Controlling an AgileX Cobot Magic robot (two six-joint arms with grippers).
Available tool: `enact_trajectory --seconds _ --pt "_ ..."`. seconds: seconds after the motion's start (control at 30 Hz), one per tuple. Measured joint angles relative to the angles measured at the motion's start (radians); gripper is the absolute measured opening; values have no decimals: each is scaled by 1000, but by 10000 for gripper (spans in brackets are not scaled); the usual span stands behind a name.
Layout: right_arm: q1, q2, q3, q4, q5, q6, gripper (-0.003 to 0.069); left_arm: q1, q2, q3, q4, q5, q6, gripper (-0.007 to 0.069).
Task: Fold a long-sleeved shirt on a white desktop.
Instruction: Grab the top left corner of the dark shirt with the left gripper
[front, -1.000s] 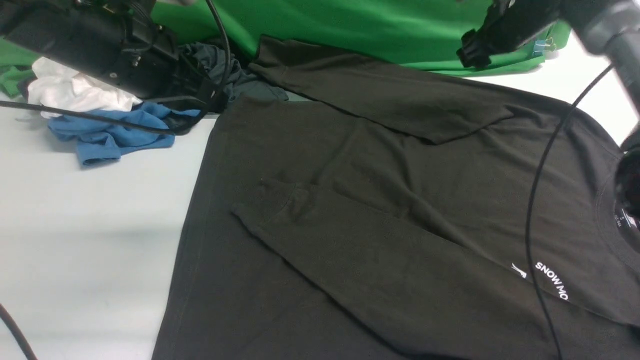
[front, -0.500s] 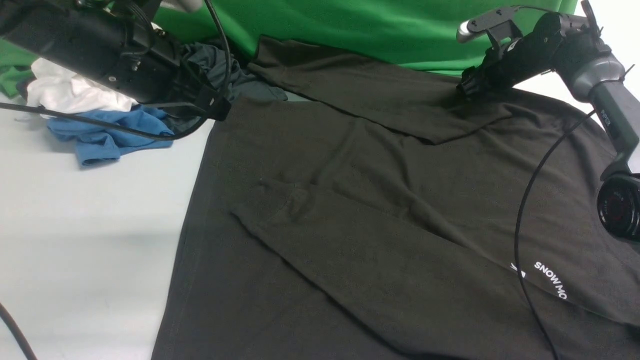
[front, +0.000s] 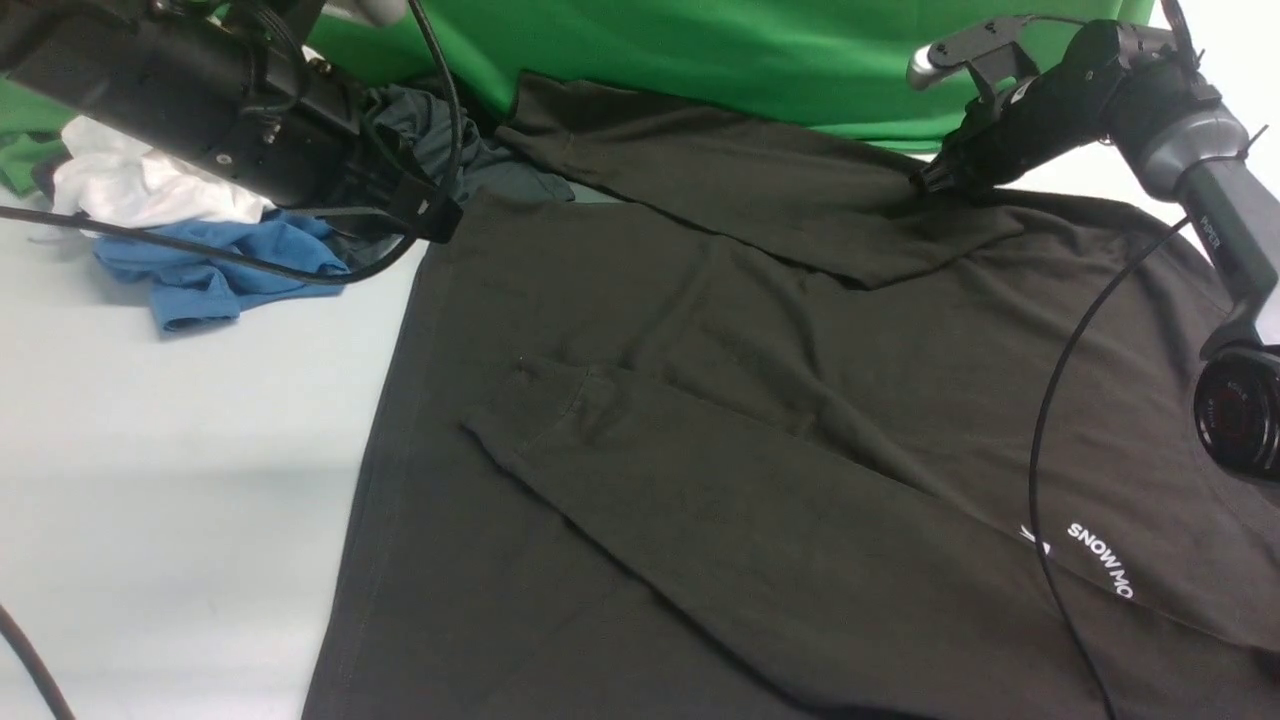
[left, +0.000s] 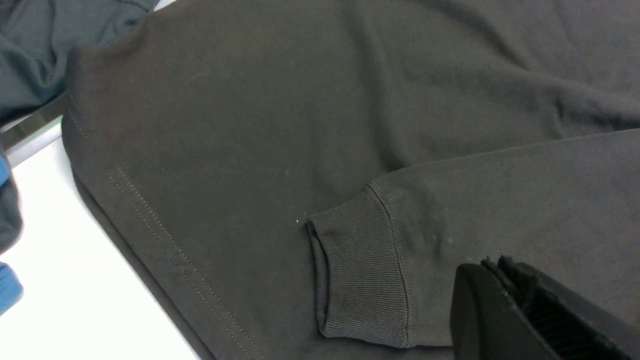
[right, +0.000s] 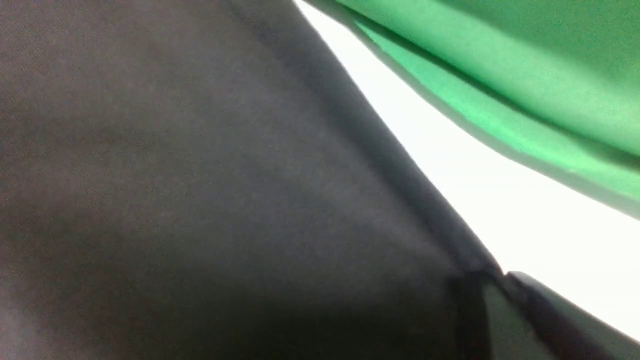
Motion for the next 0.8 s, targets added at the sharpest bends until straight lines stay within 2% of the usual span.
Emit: enact_trajectory --seconds 0.3,0.5,0.7,0.8 --pt "0 -46 -81 26 101 6 33 0 0 0 5 -15 10 18" --pt "3 -46 -120 76 223 33 33 0 7 -8 14 -147 6 18" --pt "39 -60 -112 83 238 82 33 3 161 -183 27 -74 -1 18" --pt "56 -85 -90 86 244 81 33 3 321 -379 26 -77 -35 18"
